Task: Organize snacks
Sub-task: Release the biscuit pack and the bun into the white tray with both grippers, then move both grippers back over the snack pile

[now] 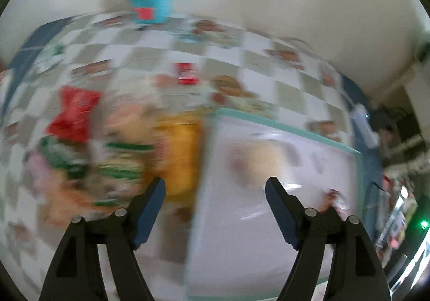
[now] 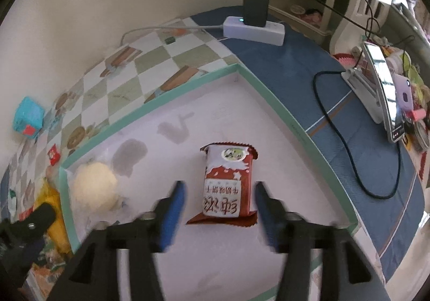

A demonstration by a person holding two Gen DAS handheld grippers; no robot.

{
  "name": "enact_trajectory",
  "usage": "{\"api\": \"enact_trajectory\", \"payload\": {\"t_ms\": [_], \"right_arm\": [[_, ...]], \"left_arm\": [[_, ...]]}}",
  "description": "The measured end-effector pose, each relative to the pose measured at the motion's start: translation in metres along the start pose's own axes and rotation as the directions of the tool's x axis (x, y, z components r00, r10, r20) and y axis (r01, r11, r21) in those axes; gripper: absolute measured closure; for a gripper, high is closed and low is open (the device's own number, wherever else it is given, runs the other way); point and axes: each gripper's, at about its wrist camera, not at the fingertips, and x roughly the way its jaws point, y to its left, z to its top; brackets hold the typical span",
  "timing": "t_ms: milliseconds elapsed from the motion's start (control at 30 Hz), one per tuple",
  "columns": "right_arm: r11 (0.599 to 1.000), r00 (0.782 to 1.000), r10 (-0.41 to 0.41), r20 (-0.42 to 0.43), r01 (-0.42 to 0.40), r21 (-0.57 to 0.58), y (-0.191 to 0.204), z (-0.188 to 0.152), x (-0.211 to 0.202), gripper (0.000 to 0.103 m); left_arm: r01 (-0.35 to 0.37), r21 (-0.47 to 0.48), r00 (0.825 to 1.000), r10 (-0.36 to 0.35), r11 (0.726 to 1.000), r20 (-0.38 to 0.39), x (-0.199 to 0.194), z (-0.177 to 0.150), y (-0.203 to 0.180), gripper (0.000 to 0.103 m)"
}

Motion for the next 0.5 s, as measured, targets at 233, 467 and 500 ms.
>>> {"api": "enact_trajectory", "payload": {"t_ms": [233, 467, 500], "right_arm": [[0.996, 1.000, 0.001, 0.013, 0.000, -0.088, 0.021, -0.016, -0.011, 0.032], [0.979, 0.994, 0.113, 0.008, -0.110, -0.170, 0.056, -0.035, -0.028, 0.017], [0.977, 0.992, 0.125, 0.005, -0.122, -0.175, 0.061, -0.038, -0.031, 0.016]], "left_arm": [[-0.267, -0.127, 0.961, 0.274, 0.955, 0.036, -0.028, 0.008, 0.075, 0.010], [-0.355, -0.168, 0.926, 0.371, 0.919, 0.074, -0.055, 0.003, 0.127, 0.009], [-0.354, -0.180, 0.925, 0.372, 0.918, 0.073, -0.058, 0.002, 0.135, 0.009]]}}
